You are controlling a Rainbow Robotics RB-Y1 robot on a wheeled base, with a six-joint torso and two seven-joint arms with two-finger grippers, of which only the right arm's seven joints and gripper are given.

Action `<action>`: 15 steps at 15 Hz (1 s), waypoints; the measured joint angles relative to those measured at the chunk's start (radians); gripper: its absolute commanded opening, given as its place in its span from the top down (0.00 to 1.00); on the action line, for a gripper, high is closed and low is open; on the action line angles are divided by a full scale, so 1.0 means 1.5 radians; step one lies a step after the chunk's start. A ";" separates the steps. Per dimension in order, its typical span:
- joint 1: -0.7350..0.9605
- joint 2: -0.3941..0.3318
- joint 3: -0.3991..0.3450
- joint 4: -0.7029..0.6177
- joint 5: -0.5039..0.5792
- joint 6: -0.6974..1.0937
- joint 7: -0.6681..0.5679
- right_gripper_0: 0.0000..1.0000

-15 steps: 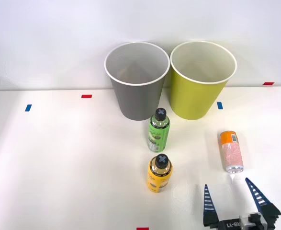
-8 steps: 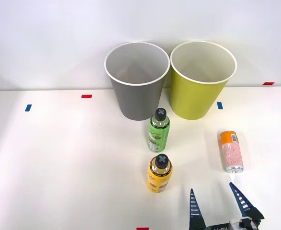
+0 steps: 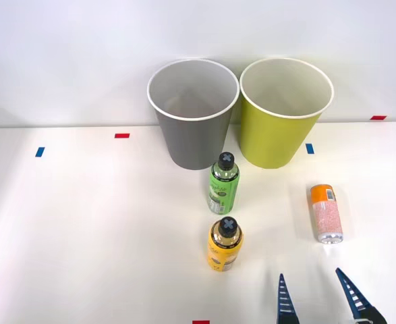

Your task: Put cans in the gray bin, plastic bottles in the light green bin

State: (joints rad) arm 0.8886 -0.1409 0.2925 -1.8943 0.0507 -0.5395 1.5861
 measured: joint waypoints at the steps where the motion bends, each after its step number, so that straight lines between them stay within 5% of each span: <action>1: 0.001 0.000 0.000 0.000 0.000 -0.001 0.000 0.00; 15: 0.001 0.000 -0.001 0.000 0.000 -0.001 0.000 0.00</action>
State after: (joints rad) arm 0.8897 -0.1411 0.2916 -1.8944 0.0506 -0.5415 1.5861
